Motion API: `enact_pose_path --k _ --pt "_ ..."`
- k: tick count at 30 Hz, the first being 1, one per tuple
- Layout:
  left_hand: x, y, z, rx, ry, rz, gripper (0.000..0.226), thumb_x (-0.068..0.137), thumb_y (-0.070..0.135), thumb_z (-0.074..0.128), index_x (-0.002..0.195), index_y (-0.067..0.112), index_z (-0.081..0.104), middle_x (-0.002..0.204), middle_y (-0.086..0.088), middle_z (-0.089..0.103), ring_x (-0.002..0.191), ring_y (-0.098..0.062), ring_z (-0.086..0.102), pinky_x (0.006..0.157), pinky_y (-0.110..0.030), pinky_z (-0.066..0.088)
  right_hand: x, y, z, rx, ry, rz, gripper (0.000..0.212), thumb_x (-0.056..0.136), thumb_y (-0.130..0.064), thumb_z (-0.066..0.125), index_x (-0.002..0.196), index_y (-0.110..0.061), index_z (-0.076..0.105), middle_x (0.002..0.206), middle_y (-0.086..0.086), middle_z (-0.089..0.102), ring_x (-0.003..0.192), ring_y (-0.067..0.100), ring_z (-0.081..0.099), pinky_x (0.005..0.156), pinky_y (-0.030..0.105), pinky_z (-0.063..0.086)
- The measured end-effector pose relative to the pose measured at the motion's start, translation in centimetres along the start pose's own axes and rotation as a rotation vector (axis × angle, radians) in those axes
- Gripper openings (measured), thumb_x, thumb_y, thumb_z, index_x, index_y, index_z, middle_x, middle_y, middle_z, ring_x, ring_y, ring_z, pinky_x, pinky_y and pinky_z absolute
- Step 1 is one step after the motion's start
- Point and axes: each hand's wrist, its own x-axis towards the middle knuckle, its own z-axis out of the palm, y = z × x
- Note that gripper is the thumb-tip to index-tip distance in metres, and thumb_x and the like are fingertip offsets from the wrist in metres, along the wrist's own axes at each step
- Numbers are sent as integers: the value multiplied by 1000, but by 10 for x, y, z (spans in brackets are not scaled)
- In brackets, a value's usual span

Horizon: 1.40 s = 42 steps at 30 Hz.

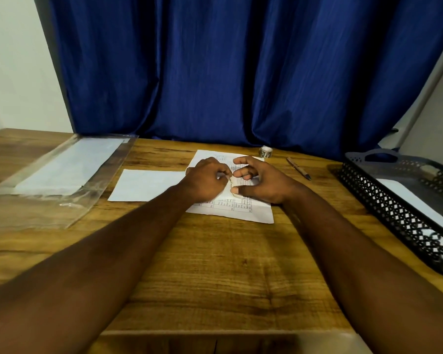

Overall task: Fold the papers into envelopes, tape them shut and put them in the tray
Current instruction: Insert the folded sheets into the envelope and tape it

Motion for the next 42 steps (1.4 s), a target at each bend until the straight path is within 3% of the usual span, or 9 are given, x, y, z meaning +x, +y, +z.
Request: enact_pose_path --k 4,10,15,24,30,33,36,39,42 --pt "-5 -2 -10 323 -68 -61 64 100 65 46 154 30 42 160 -4 41 147 -29 35 119 -58 27 -2 -2 0 -6 -7 -1 74 82 -29 92 146 -31 54 131 -8 65 121 6 60 101 22 51" --pt "-2 -14 -25 419 -15 -61 74 88 82 49 140 30 56 152 -5 50 142 -27 40 114 -59 25 -5 -6 -2 -47 8 -14 42 85 -29 89 122 -25 70 123 -10 67 112 1 59 87 11 46" --pt "1 -24 -21 354 -2 -50 52 92 75 50 117 30 58 130 -1 58 128 -23 44 106 -53 27 -5 -3 -1 -89 -8 -33 28 90 -27 85 116 -21 77 127 -10 70 114 -3 61 84 -2 38" --pt "0 -21 -26 306 -5 -2 35 106 51 45 122 22 54 130 -2 57 126 -22 45 105 -50 29 -7 -6 4 -186 10 -70 40 92 -37 81 129 -26 69 129 -15 66 122 4 59 106 26 48" --pt "-4 -5 -46 258 78 76 21 108 49 40 110 28 40 97 3 59 104 -23 49 100 -45 27 -13 -17 4 175 227 102 51 98 -29 76 142 -33 52 124 -6 65 108 13 66 80 27 59" --pt "-8 9 -56 274 225 191 22 107 43 48 122 28 44 106 5 59 101 -20 39 93 -38 22 -15 -20 -3 366 166 119 42 96 -7 76 132 -20 58 104 5 74 79 7 73 63 18 57" --pt "-10 21 -60 330 341 318 33 105 34 56 136 24 49 125 1 62 115 -21 49 105 -41 19 -12 -20 0 450 211 102 22 93 1 77 113 -7 70 84 5 76 61 12 68 63 28 60" --pt "-10 26 -63 394 420 396 35 101 28 63 135 23 55 129 1 65 119 -21 55 109 -43 16 -7 -17 -1 497 364 34 11 96 1 73 101 -9 74 83 6 77 71 21 74 64 30 60" --pt "-11 30 -69 462 498 516 22 96 23 71 117 24 67 113 4 70 108 -19 61 106 -44 20 -6 -14 -6 517 463 -45 12 94 -3 77 105 -2 73 96 16 80 85 24 78 66 27 61"
